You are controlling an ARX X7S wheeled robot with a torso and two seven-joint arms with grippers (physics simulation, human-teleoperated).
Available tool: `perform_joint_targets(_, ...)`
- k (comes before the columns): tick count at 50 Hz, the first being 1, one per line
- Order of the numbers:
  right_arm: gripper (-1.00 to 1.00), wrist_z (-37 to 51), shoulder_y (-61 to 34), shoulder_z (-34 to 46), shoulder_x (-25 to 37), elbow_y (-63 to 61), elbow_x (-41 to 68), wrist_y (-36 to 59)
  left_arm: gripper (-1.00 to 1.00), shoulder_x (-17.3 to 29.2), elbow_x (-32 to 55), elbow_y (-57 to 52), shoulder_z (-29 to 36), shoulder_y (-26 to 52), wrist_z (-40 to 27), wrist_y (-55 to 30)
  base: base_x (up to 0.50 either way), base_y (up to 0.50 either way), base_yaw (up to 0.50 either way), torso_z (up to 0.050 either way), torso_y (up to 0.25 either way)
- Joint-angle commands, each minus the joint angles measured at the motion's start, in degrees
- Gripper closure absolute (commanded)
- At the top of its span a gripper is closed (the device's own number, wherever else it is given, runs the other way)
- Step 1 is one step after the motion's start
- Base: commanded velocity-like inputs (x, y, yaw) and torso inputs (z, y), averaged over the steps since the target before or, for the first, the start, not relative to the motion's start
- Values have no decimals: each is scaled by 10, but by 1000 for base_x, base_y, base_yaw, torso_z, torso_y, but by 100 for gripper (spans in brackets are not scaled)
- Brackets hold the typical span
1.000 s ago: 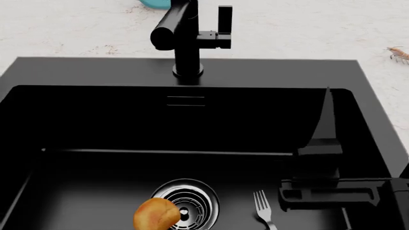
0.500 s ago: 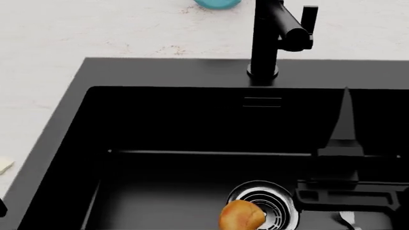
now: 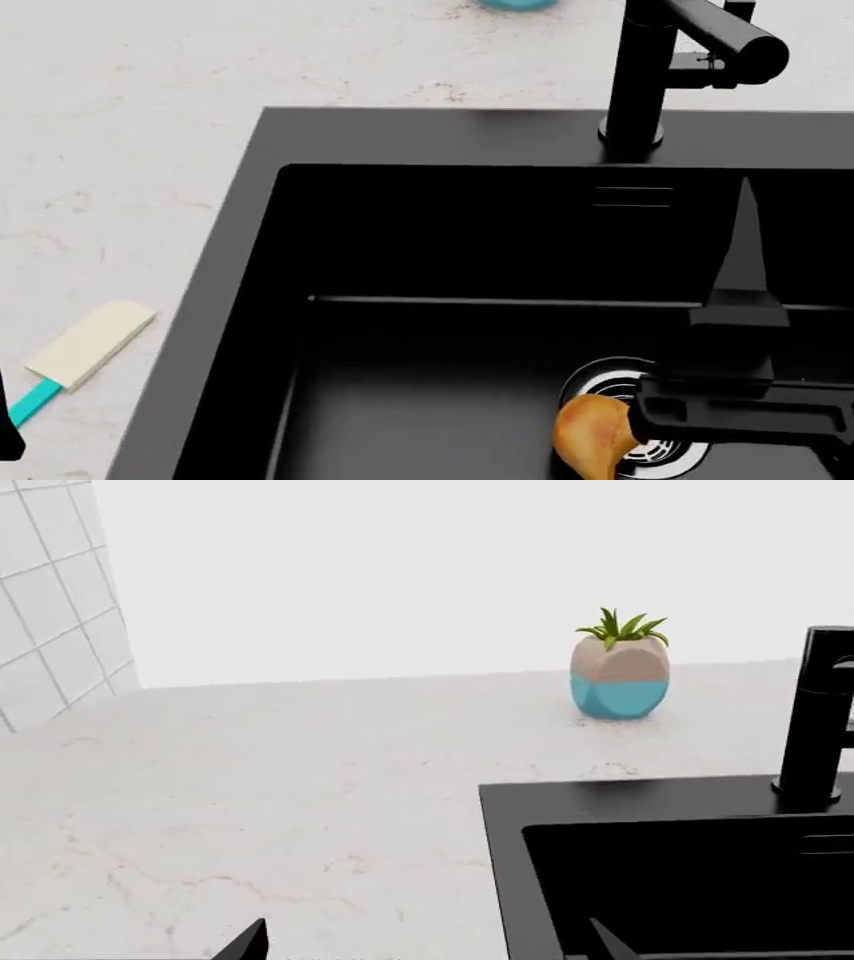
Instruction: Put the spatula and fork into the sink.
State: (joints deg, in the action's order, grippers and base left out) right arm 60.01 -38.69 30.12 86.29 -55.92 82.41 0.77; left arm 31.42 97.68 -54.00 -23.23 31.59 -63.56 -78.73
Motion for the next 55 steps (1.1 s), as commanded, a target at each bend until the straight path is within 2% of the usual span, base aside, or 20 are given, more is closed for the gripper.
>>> perform_joint_targets(1,-100,-9,17,-10,10,3,-20,-35,-100,-11,-21,8,0,5,17,0,0,0,0,0,0)
perform_joint_targets(6,-100,-15,19,-11,9,6,-23,-35,-100,7,8,25,13,18,-6,10,0,0,0,0,0)
perform_joint_targets(8,-100,-19,16,-12,4,8,-21,-29,-100,23,44,44,29,30,-21,21,0,0,0,0,0)
perform_joint_targets(15,-100,-25,30,-8,13,9,-29,-48,-100,137,193,137,159,150,-90,51,0,0,0,0,0)
perform_joint_targets(19,-100,-27,29,-10,16,7,-27,-48,-100,178,243,186,214,201,-87,45,0,0,0,0,0)
perform_joint_targets(24,-100,-30,24,-15,11,7,-23,-36,-100,221,267,242,252,265,-36,-14,0,0,0,0,0)
perform_joint_targets(28,-100,-30,27,-14,12,9,-23,-39,-100,244,296,288,285,321,-18,-22,0,0,0,0,0)
perform_joint_targets(35,-100,-33,40,-8,28,12,-29,-61,-100,265,309,375,361,414,18,-81,0,0,0,0,0)
perform_joint_targets(37,-100,-35,40,-8,26,13,-29,-60,-100,272,311,397,378,427,36,-100,0,0,0,0,0)
perform_joint_targets(43,-100,-36,41,-10,19,18,-31,-56,-100,318,275,389,477,471,172,-111,0,0,0,0,0)
perform_joint_targets(48,-100,-39,40,-11,12,19,-29,-48,-100,329,188,396,478,461,254,-107,0,0,0,0,0)
perform_joint_targets(49,-100,-38,39,-12,9,17,-28,-44,-100,335,121,399,452,416,303,-101,0,0,0,0,0)
perform_joint_targets(55,-100,-39,42,-12,5,18,-30,-44,-100,342,37,378,433,353,363,-70,0,0,0,0,0)
